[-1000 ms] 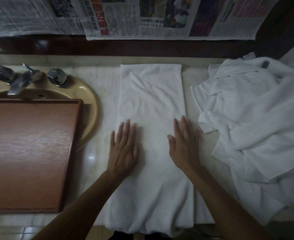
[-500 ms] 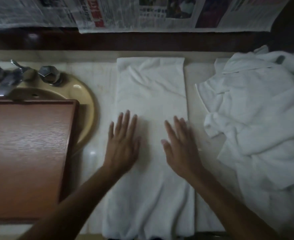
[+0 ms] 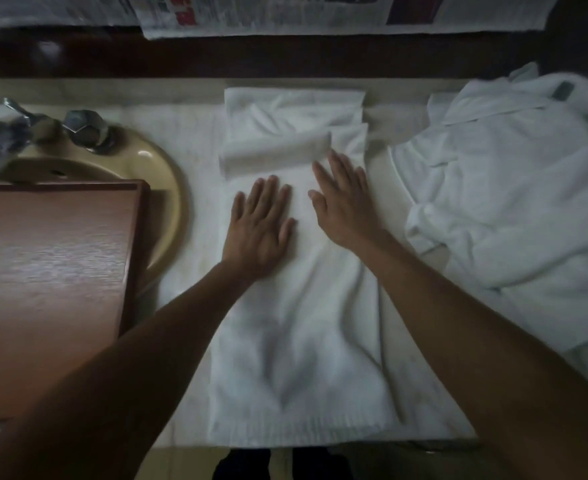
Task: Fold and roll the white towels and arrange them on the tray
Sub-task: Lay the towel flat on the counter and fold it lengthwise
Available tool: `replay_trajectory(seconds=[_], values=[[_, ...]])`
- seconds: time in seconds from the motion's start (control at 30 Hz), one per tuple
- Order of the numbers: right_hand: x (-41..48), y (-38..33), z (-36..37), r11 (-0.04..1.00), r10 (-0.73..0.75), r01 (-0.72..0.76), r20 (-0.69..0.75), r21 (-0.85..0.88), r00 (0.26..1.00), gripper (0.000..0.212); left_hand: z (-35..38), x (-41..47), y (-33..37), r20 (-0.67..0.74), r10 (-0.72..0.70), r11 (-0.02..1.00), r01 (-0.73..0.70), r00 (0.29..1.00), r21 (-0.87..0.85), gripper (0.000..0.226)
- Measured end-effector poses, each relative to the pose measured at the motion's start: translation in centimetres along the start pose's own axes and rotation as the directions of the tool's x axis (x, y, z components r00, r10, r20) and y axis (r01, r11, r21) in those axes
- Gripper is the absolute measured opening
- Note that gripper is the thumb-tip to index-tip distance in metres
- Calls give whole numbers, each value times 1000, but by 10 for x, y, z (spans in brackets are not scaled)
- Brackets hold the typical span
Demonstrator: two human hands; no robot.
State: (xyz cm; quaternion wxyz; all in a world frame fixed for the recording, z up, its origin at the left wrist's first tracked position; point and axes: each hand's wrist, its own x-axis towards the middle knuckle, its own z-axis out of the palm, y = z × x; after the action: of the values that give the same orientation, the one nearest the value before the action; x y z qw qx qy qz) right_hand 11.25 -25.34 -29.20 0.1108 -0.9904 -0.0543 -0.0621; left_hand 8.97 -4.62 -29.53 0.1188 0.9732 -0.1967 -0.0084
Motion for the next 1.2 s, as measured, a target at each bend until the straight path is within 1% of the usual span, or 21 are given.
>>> replay_trajectory(seconds=[0.1, 0.2, 0.27, 0.33, 0.4, 0.47, 0.53, 0.6, 0.63, 0.7, 0.73, 0.77, 0.8, 0.83, 0.87, 0.93, 1.0, 1.1, 1.2], values=[[-10, -11, -11, 999, 30, -30, -3, 40, 1000, 56, -2, 14, -3, 13, 1, 1000, -1, 1000, -5, 64], [-64, -29, -23, 990, 53, -49, -21, 130, 998, 56, -1, 21, -7, 31, -10, 1000, 10, 999, -23, 64], [-104, -33, -32, 977, 112, -106, -23, 184, 993, 54, -5, 23, -7, 40, -24, 999, 25, 999, -36, 65], [-138, -29, -41, 959, 197, -179, -62, 221, 978, 50, -13, 15, -1, 6, -28, 998, 28, 1000, -58, 65], [-171, -22, -52, 937, 289, -264, -82, 230, 954, 43, -23, -12, 9, -74, -52, 992, 44, 996, -115, 61], [-200, -20, -66, 903, 382, -370, -11, 219, 924, 33, -31, -56, 25, -116, -112, 974, 86, 987, -208, 57], [-223, -23, -76, 875, 428, -437, 91, 206, 899, 25, -33, -109, 43, -94, -157, 955, 127, 983, -267, 55], [-241, -28, -82, 845, 441, -485, 221, 223, 870, 29, -30, -156, 58, -31, -139, 960, 127, 990, -250, 58], [-248, -29, -85, 821, 447, -519, 297, 239, 844, 32, -25, -174, 63, 0, -123, 965, 119, 992, -232, 60], [-263, -31, -91, 783, 419, -549, 404, 294, 813, 31, -16, -200, 66, 34, -104, 974, 109, 994, -200, 63], [-272, -32, -94, 774, 368, -532, 441, 343, 819, 32, -12, -208, 65, 47, -98, 978, 105, 994, -181, 63], [-280, -32, -98, 778, 298, -494, 464, 388, 834, 39, -9, -211, 64, 62, -95, 982, 104, 994, -156, 64], [-288, -33, -99, 792, 231, -440, 459, 423, 858, 49, -7, -213, 62, 74, -94, 986, 103, 993, -131, 65], [-295, -33, -98, 813, 185, -379, 422, 441, 887, 55, -6, -214, 62, 80, -94, 988, 103, 992, -113, 65], [-302, -34, -95, 830, 169, -328, 357, 451, 919, 54, -6, -214, 62, 82, -95, 989, 104, 992, -103, 66], [-310, -36, -88, 853, 198, -273, 208, 444, 958, 38, -6, -214, 63, 75, -89, 991, 96, 993, -98, 67], [-313, -38, -84, 869, 233, -257, 107, 424, 966, 26, -6, -214, 62, 70, -78, 992, 84, 994, -96, 67], [-319, -41, -85, 880, 231, -238, 68, 411, 971, 25, -6, -214, 61, 64, -83, 993, 88, 994, -81, 66], [-324, -44, -84, 896, 223, -238, 85, 376, 971, 35, -7, -214, 63, 66, -83, 992, 89, 994, -85, 66]])
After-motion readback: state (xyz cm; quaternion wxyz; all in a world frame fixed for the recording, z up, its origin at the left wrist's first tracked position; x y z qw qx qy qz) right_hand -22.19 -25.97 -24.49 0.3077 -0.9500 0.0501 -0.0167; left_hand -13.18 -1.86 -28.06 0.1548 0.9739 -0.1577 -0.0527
